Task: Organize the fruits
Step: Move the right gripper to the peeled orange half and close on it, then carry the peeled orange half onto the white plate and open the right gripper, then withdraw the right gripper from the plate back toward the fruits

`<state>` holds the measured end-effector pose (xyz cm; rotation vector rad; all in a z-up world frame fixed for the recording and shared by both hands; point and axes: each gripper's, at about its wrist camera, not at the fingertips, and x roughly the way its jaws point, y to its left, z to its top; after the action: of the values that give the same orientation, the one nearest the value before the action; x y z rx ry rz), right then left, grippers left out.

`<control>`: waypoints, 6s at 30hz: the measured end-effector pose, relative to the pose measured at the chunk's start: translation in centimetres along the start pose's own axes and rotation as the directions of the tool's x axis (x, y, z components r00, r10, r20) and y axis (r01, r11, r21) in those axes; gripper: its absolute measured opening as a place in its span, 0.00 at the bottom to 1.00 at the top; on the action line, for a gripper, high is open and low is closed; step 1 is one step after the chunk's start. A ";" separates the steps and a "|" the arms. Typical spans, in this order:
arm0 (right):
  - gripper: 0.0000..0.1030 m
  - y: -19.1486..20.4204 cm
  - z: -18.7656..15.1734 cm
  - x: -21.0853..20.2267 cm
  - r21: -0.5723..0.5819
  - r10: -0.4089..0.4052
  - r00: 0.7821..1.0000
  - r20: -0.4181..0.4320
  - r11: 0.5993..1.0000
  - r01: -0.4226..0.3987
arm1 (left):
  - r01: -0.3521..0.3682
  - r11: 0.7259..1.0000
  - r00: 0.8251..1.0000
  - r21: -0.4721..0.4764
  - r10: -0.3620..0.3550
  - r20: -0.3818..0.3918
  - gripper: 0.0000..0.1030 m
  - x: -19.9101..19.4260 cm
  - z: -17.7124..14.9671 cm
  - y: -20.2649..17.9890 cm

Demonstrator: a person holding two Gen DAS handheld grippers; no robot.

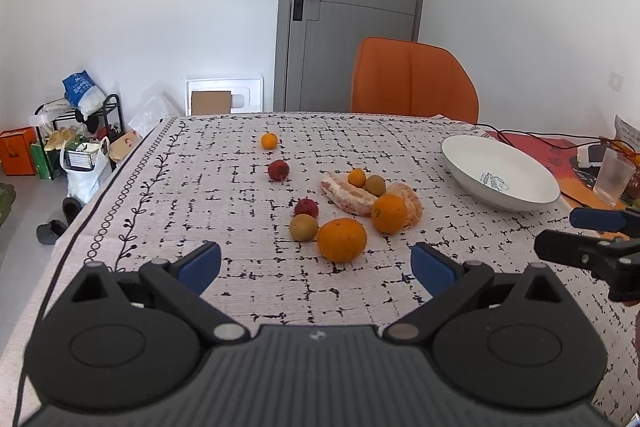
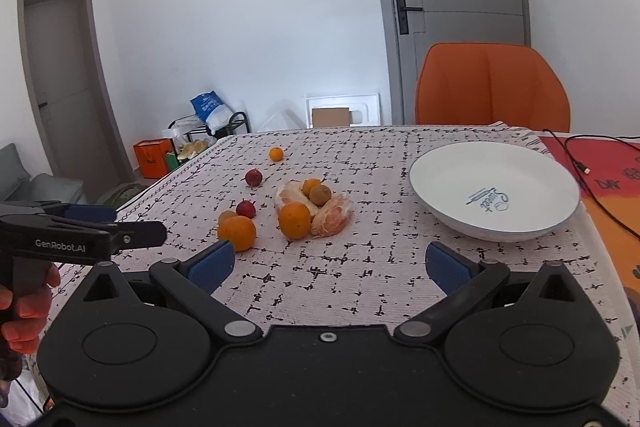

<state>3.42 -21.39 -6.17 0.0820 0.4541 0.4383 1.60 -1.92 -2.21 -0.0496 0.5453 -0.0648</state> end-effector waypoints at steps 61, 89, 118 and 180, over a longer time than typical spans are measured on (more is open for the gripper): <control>0.50 -0.4 2.0 15.1 -0.026 -0.017 0.979 -0.204 1.000 0.012 | 0.004 0.990 0.996 -0.140 -0.017 -0.088 0.39 7.7 1.1 3.4; 0.27 -0.5 1.6 13.3 -0.058 -0.035 0.981 -0.193 0.998 0.025 | -0.008 0.988 0.998 -0.152 0.000 -0.059 0.39 6.4 0.8 3.7; 0.20 -4.2 2.1 7.3 -0.010 -0.038 0.997 -0.060 0.999 0.037 | 0.121 0.992 0.992 -0.026 -0.122 -0.038 0.39 7.9 2.8 -3.9; 0.94 -12.4 0.1 3.0 0.205 -0.186 0.980 0.069 0.964 0.168 | 0.181 0.967 0.981 0.176 -0.189 0.029 0.82 12.0 7.4 -13.6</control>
<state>10.75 -31.28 -9.41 0.2504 0.4141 0.2116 15.06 -16.18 -1.23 0.0673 0.4861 -0.2929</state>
